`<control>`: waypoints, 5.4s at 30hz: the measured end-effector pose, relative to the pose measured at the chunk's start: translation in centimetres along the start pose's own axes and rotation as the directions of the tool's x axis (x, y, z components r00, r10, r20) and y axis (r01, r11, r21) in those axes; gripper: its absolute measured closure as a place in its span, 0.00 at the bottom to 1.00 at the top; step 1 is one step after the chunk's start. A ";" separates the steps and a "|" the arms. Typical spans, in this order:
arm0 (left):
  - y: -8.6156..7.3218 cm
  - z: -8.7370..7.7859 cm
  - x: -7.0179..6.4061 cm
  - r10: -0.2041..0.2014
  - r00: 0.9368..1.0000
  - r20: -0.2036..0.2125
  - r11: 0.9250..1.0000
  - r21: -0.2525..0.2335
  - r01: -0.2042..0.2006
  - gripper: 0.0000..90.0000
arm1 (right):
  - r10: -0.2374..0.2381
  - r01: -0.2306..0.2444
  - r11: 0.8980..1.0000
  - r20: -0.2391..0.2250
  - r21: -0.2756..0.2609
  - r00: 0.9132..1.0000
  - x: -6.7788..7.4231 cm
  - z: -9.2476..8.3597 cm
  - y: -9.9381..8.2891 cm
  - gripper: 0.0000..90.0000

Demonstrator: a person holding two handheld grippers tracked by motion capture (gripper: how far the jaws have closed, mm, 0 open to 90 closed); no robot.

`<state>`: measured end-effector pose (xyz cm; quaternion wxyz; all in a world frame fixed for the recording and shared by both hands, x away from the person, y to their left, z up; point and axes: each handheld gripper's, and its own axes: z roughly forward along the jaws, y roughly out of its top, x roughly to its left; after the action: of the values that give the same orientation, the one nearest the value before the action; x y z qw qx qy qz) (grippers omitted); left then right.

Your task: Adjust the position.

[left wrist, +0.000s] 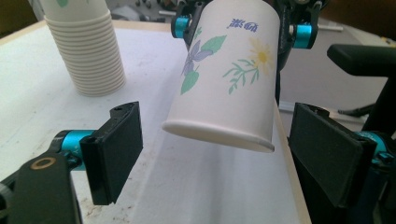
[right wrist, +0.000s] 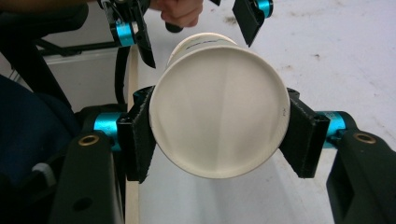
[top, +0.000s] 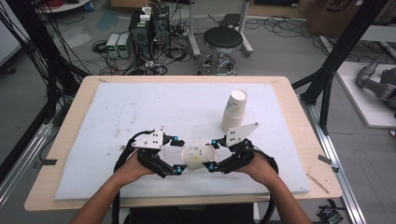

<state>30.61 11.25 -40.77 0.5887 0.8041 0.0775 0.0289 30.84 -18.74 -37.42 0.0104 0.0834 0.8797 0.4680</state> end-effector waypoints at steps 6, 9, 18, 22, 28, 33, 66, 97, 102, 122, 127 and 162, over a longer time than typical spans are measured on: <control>-0.7 0.1 -0.2 -0.018 1.000 -0.004 0.998 -0.055 0.017 0.19 | 0.022 -0.022 0.998 -0.001 -0.052 1.000 0.0 -0.1 -0.9 0.41; -0.9 0.2 -0.2 -0.022 1.000 0.000 0.998 -0.060 0.022 0.19 | 0.027 -0.027 0.998 -0.005 -0.065 1.000 -0.1 -0.1 -1.3 0.41; -1.1 1.1 -0.4 -0.021 1.000 0.018 0.997 -0.076 0.022 0.19 | 0.040 -0.041 0.994 -0.020 -0.101 0.999 -0.2 -0.3 -1.4 0.41; -1.1 1.3 -0.4 -0.023 1.000 0.019 0.996 -0.086 0.025 0.19 | 0.046 -0.050 0.992 -0.032 -0.114 0.998 -0.2 -0.3 -1.4 0.41; -1.0 1.5 -0.4 -0.023 1.000 0.021 0.995 -0.094 0.025 0.19 | 0.057 -0.062 0.990 -0.041 -0.127 0.998 -0.3 -0.3 -1.4 0.41; -1.1 1.5 -0.3 -0.036 0.999 0.020 0.992 -0.122 0.039 0.20 | 0.069 -0.077 0.985 -0.057 -0.152 0.996 -0.5 -0.2 -1.4 0.41; -0.2 0.1 -0.1 -0.041 0.999 0.011 0.994 -0.104 0.041 0.43 | 0.169 -0.172 0.971 -0.032 -0.168 0.985 -0.3 0.4 -1.4 0.23; 4.5 -0.6 0.6 0.042 0.999 -0.020 0.961 0.275 -0.035 0.43 | -0.076 0.068 0.994 0.105 0.080 0.992 0.4 1.3 2.5 0.22; 5.4 -0.5 0.6 0.066 0.997 -0.026 0.936 0.349 -0.053 0.43 | -0.122 0.108 0.987 0.112 0.121 0.986 0.6 1.6 3.3 0.23; 7.6 1.8 0.4 0.130 0.990 0.051 0.832 0.537 -0.137 0.42 | -0.223 0.187 0.935 0.088 0.300 0.971 1.3 4.5 4.2 0.34; 7.5 1.9 0.3 0.121 0.992 0.045 0.840 0.528 -0.126 0.41 | -0.224 0.187 0.928 0.084 0.322 0.971 1.3 4.9 4.0 0.40; 1.8 -3.3 0.9 -0.091 0.975 -0.201 0.996 -0.026 0.087 0.20 | 0.043 -0.048 0.999 0.237 0.016 0.971 0.1 -1.0 -1.1 0.41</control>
<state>31.24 13.95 -38.07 0.5853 0.7877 0.1726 0.0848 30.44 -20.18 -37.74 0.1032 0.1589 0.8751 0.4454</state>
